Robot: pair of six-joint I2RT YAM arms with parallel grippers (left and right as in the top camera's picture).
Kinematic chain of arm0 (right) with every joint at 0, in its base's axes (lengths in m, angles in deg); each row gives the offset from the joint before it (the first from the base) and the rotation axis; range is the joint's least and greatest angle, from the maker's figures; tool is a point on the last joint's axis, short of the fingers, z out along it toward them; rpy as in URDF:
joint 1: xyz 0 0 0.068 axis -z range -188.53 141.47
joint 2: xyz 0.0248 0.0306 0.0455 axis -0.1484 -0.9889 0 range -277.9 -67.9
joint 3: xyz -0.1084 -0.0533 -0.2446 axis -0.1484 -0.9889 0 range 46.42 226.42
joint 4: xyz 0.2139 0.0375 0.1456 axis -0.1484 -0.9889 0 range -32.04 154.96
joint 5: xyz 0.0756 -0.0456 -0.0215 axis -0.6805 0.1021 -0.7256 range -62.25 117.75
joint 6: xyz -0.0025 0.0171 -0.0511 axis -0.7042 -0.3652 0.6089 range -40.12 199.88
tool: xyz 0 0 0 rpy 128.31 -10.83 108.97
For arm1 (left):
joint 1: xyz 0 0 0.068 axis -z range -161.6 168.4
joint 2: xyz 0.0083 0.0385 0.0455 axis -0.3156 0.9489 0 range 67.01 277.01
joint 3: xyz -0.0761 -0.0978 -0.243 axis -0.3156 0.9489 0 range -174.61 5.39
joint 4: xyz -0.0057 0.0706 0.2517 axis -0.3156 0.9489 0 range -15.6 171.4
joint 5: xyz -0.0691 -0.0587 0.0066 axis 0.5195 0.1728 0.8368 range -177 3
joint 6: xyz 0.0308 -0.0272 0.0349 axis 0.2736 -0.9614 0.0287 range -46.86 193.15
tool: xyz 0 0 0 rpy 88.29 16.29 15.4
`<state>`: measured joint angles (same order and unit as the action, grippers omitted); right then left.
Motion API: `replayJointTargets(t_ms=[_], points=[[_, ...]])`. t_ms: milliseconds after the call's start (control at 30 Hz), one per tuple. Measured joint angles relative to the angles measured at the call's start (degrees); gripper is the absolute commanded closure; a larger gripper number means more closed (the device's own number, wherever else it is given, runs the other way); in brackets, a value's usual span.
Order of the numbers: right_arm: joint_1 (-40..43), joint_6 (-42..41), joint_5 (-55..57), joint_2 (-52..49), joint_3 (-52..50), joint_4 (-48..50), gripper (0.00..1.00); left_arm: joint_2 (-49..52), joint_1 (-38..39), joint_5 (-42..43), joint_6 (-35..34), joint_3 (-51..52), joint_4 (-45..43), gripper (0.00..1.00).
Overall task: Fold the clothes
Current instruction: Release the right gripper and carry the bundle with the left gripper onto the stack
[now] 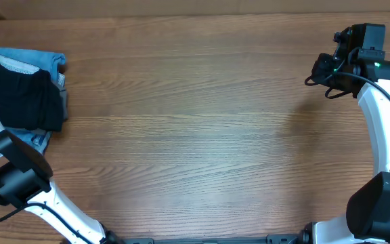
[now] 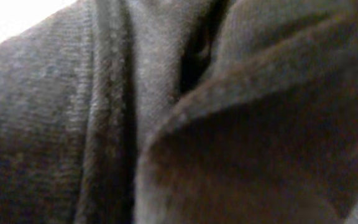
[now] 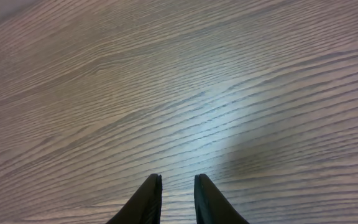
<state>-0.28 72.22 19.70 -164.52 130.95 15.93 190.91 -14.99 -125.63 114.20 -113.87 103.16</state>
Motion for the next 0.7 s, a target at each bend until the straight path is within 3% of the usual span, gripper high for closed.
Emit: replayJointTargets(t_ms=[200, 267, 300, 367, 400, 467, 500, 600, 700], points=[[0.0, 0.0, 0.11, 0.0, 0.0, 0.44, 0.78, 0.0, 7.08, -3.39, -0.42, -0.04, 10.8, 0.94], [0.0, -0.02, 0.17, 0.0, 0.0, 0.44, 0.78, 0.0, 9.4, -4.96, -1.18, -0.04, 14.71, 0.88], [0.0, 0.0, 0.15, 0.0, 0.0, 0.42, 0.78, 0.0, 10.23, -5.53, -3.28, -0.11, 17.64, 0.82], [0.0, 0.0, 0.15, 0.0, 0.0, 0.63, 0.78, 0.0, 10.82, -5.14, -7.93, -0.15, 22.95, 0.59], [0.0, -0.02, 0.15, 0.0, 0.0, 0.7, 0.78, 0.0, 10.91, -3.98, -10.54, -0.15, 24.9, 0.53], [0.0, 0.0, 0.17, 0.0, 0.0, 0.76, 0.77, 0.0, 10.93, -2.43, -13.03, -0.13, 25.94, 0.11], [0.0, 0.0, 0.13, 0.0, 0.0, 0.74, 0.77, 0.0, 10.93, -1.44, -14.14, -0.13, 26.49, 0.02], [0.0, -0.02, 0.17, 0.0, 0.0, 0.59, 0.77, 0.0, 10.91, 2.27, -15.45, -0.13, 26.6, 0.0], [0.0, 0.0, 0.15, 0.0, 0.0, 0.55, 0.77, 0.0, 10.91, 13.62, -15.67, -0.13, 26.62, 0.0]])
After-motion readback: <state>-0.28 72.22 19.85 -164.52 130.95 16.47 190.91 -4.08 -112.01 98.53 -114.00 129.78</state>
